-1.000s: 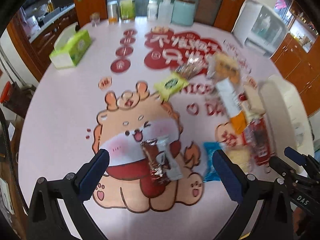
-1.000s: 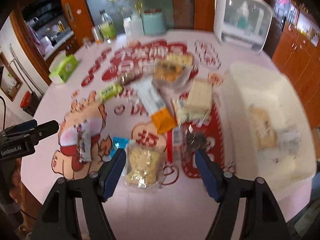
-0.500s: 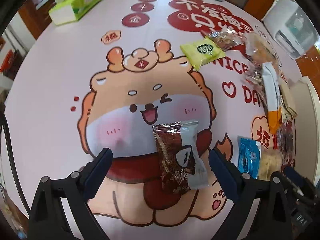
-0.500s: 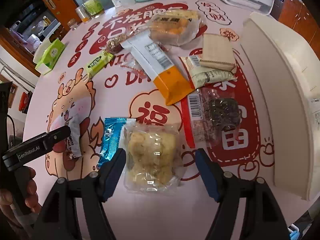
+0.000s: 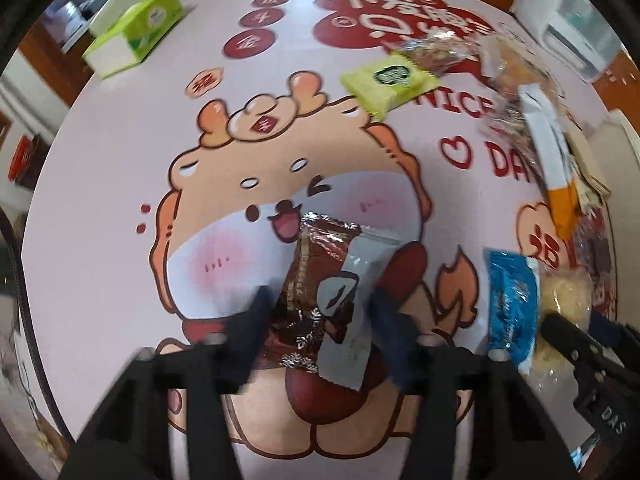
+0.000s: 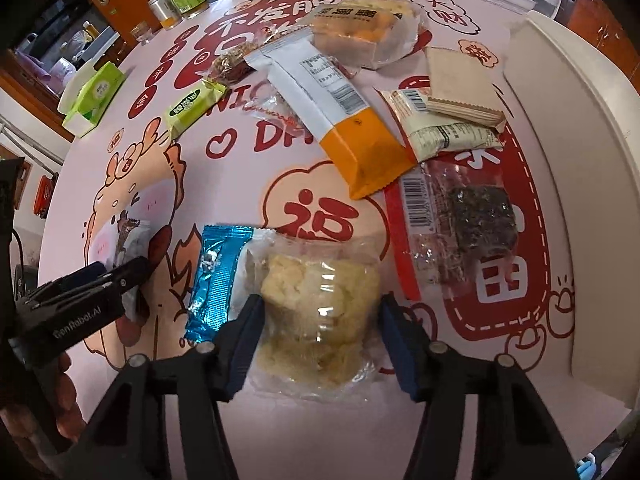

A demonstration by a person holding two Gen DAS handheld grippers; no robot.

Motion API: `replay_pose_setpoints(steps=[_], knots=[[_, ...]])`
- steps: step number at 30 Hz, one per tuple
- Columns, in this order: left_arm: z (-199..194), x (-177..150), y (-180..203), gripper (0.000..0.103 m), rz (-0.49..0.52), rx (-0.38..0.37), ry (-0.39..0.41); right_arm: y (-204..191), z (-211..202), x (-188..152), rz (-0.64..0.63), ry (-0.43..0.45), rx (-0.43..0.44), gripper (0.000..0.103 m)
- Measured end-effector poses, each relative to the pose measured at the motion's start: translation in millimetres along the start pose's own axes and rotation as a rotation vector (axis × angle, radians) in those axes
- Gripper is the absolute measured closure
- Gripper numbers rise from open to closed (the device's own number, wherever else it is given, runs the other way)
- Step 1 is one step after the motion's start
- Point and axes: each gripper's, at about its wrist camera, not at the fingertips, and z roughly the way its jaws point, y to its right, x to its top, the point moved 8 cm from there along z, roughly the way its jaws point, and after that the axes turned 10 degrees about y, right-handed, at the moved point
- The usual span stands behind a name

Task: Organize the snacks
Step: 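Grasp the brown chocolate wafer with the left tool while the right tool grasps the puffed-snack bag, then carry the wafer and puffed-snack bag into the white tray and release both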

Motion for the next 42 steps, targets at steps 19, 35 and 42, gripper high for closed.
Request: replay_pose_setpoints(steps=[19, 35, 42], knots=[[-51, -11, 30, 0.071, 0.104, -0.039, 0.083, 1, -33, -6, -0.04, 0.072, 0.022, 0.059], [-124, 30, 80, 0.071, 0.174, -0.07, 0.262, 20, -105, 16, -0.106, 0.246, 0.036, 0.059], [-159, 43, 132, 0.071, 0.19, -0.121, 0.336, 45, -151, 32, -0.152, 0.334, 0.011, 0.059]])
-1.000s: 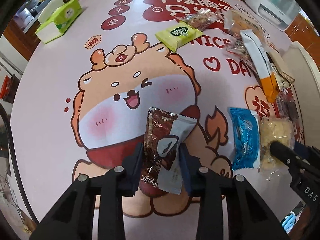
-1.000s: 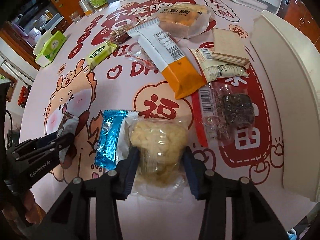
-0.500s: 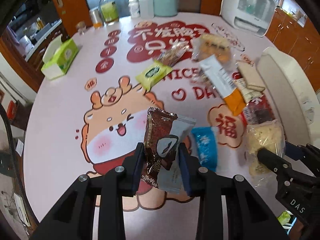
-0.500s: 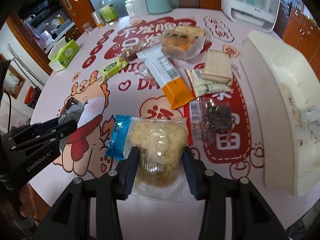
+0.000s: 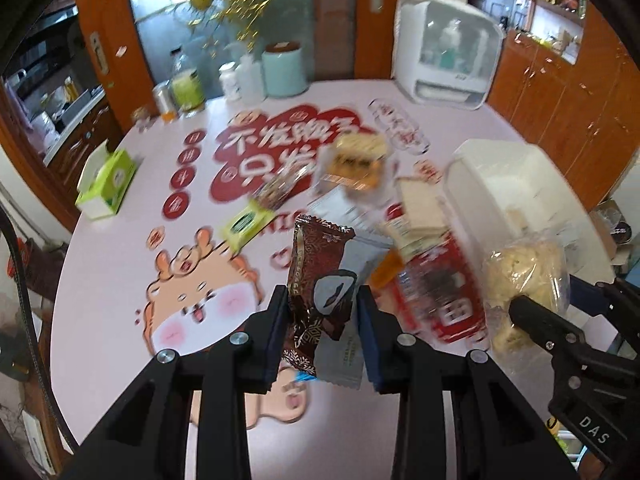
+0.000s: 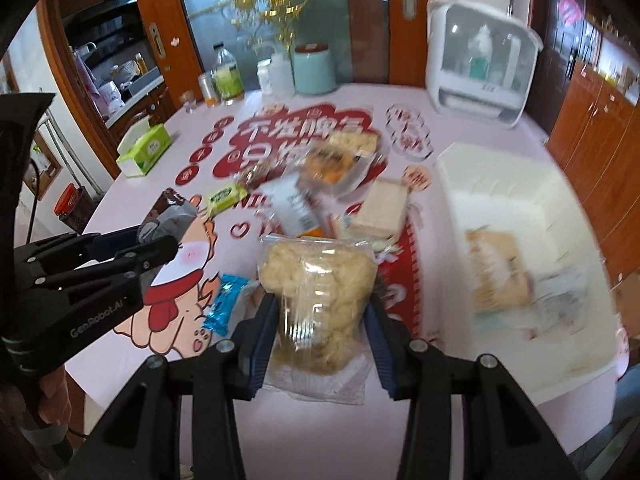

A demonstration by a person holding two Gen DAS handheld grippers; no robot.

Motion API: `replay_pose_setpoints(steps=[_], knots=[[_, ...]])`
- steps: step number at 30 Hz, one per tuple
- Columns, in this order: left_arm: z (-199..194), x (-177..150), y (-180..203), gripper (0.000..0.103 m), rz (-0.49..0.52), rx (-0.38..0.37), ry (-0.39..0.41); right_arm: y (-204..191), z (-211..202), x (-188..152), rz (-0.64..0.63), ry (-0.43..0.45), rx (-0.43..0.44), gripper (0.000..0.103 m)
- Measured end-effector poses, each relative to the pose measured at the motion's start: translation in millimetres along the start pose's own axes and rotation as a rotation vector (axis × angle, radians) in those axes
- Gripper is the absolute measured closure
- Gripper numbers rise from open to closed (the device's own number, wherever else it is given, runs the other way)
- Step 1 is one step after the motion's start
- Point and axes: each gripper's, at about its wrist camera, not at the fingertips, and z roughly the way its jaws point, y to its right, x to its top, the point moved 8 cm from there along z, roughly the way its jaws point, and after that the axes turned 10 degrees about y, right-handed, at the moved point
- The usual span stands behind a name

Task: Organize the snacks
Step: 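Carry the wafer and puffed-snack bag into the white tray and release both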

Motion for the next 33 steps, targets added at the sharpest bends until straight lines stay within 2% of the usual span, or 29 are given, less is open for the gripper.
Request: replay_pose_setpoints(steps=[10, 16, 26, 33], knots=[[-14, 42, 107, 0.071, 0.056, -0.097, 0.065, 96, -62, 43, 0.04, 0.152, -0.08, 0.059], [-11, 62, 168, 0.07, 0.078, -0.136, 0.093, 158, -82, 54, 0.079, 0.199, -0.124, 0.059], [17, 84, 250, 0.07, 0.092, -0.155, 0.088, 232, -72, 43, 0.12, 0.152, -0.151, 0.058], [41, 100, 274, 0.07, 0.097, -0.121, 0.082, 257, -59, 33, 0.142, 0.104, -0.14, 0.058]])
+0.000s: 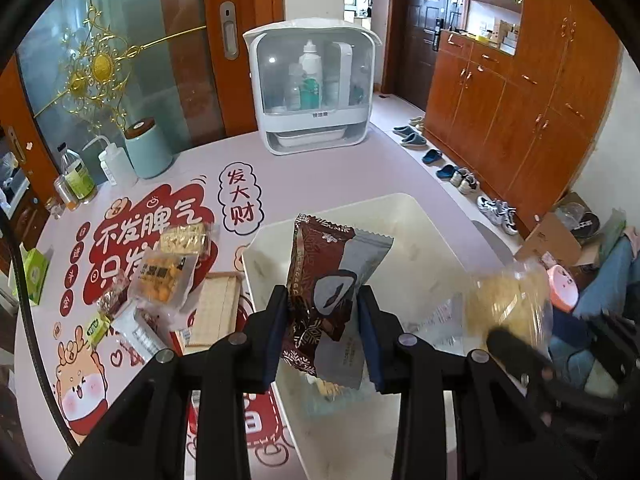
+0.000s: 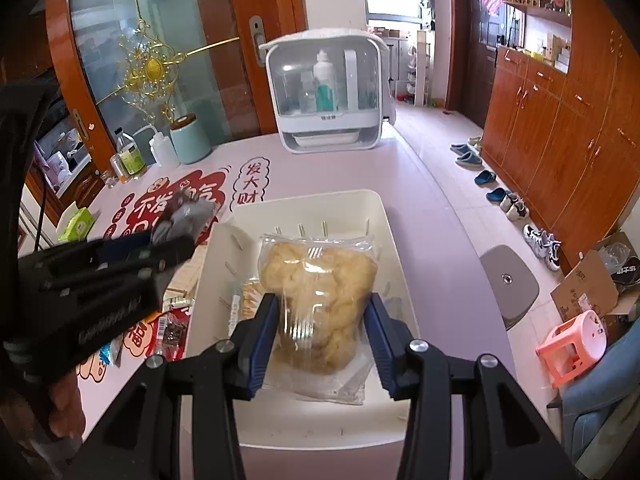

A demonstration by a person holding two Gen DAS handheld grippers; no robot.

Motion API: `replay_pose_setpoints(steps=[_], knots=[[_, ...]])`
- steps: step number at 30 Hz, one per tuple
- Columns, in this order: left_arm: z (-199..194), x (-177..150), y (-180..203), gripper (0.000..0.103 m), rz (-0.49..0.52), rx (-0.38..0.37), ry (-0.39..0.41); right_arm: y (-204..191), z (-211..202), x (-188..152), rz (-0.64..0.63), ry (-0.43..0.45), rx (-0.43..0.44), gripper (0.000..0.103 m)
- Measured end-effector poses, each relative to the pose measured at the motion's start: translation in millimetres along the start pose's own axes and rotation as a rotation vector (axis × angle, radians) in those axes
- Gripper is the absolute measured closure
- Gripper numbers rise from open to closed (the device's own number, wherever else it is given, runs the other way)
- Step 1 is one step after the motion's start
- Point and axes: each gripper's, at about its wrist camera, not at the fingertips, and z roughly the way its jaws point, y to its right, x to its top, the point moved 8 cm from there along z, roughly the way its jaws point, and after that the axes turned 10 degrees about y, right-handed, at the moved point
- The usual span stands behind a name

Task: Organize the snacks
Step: 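Carry the wafer and puffed-snack bag into the white tray and release both, then move both tools back over the remaining snacks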

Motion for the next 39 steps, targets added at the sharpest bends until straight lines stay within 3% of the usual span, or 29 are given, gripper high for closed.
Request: replay_pose_setpoints(steps=[3, 5, 7, 9, 11, 13, 14, 39], knots=[[9, 4, 1, 0.069, 0.0, 0.019, -0.01, 5, 7, -6, 0.0, -0.023, 0.006, 0.058], [13, 5, 0, 0.059, -0.007, 0.031, -0.012, 7, 11, -10, 0.003, -0.041, 0.008, 0.058], [15, 5, -2, 0.019, -0.021, 0.027, -0.015, 10, 15, -13, 0.006, -0.062, 0.009, 0.058], [13, 5, -2, 0.01, -0.037, 0.026, -0.005, 11, 20, -18, 0.013, -0.085, 0.022, 0.058], [12, 3, -1, 0.01, -0.043, 0.013, -0.009, 11, 23, -22, 0.015, -0.104, 0.037, 0.051], [13, 1, 0, 0.01, -0.043, 0.005, -0.025, 12, 24, -24, 0.003, -0.109, 0.021, 0.028], [14, -2, 1, 0.01, -0.044, 0.006, -0.032, 12, 24, -25, -0.002, -0.103, 0.015, 0.027], [-11, -21, -5, 0.01, -0.01, 0.055, -0.026, 6, 21, -32, 0.01, -0.113, 0.037, 0.026]])
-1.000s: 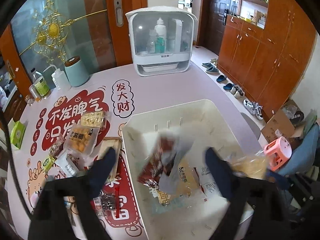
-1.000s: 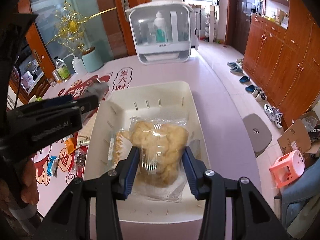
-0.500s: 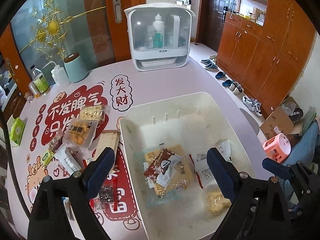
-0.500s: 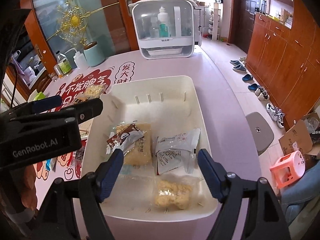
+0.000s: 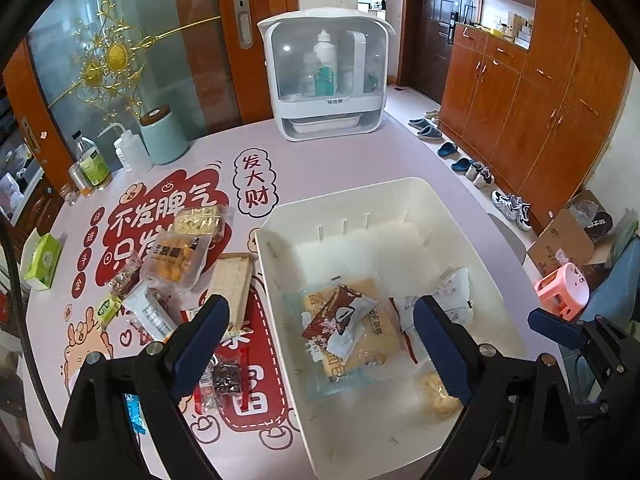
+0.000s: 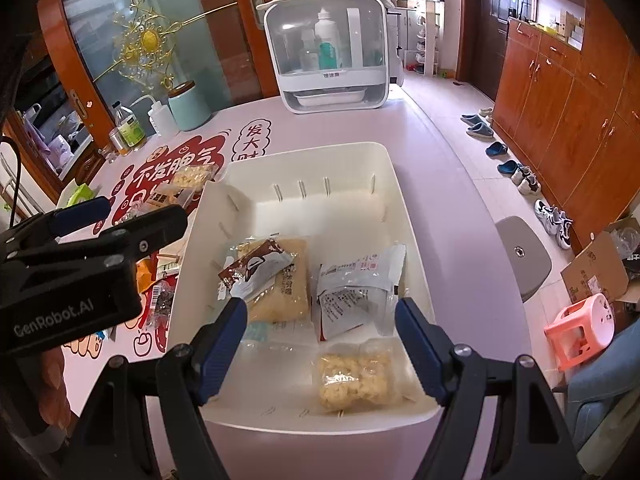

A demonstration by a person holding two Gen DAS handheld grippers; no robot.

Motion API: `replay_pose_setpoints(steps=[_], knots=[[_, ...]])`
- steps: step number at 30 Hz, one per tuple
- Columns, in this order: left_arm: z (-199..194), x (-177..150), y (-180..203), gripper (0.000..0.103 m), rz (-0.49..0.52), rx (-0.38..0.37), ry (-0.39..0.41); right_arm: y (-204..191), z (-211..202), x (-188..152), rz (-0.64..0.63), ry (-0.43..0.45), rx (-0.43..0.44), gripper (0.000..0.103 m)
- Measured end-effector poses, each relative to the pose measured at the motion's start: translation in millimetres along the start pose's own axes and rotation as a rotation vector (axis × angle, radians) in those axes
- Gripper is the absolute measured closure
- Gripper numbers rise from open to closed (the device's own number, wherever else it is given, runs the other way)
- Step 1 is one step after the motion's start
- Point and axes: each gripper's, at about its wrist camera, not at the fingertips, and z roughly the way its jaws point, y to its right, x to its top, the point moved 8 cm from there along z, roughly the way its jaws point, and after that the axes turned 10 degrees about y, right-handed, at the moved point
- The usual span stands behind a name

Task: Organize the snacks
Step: 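Move both tools back over the remaining snacks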

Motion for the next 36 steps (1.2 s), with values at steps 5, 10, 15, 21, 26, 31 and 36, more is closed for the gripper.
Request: replay_pose_setpoints(steps=[5, 10, 15, 21, 26, 31, 36], knots=[[-5, -4, -6, 0.01, 0.002, 0.007, 0.001, -3, -2, -3, 0.0, -0.001, 0.003, 0.026], [-11, -7, -15, 0.01, 0.002, 0.018, 0.007, -10, -3, -4, 0.0, 0.001, 0.005, 0.026], [-23, -9, -31, 0.01, -0.003, 0.033, 0.028, -20, -5, -3, 0.003, 0.008, 0.005, 0.026], [-42, -9, -58, 0.01, -0.014, 0.049, 0.059, -39, -13, 5, 0.002, 0.052, -0.014, 0.026], [-58, -11, -89, 0.01, -0.025, 0.062, 0.077, -62, -18, 12, 0.015, 0.071, -0.011, 0.026], [-73, -13, -125, 0.01, -0.036, 0.086, 0.091, -92, -24, 16, -0.002, 0.094, -0.005, 0.026], [-84, -21, -173, 0.01, -0.075, 0.115, 0.094, -131, -27, 20, -0.045, 0.106, 0.006, 0.026]])
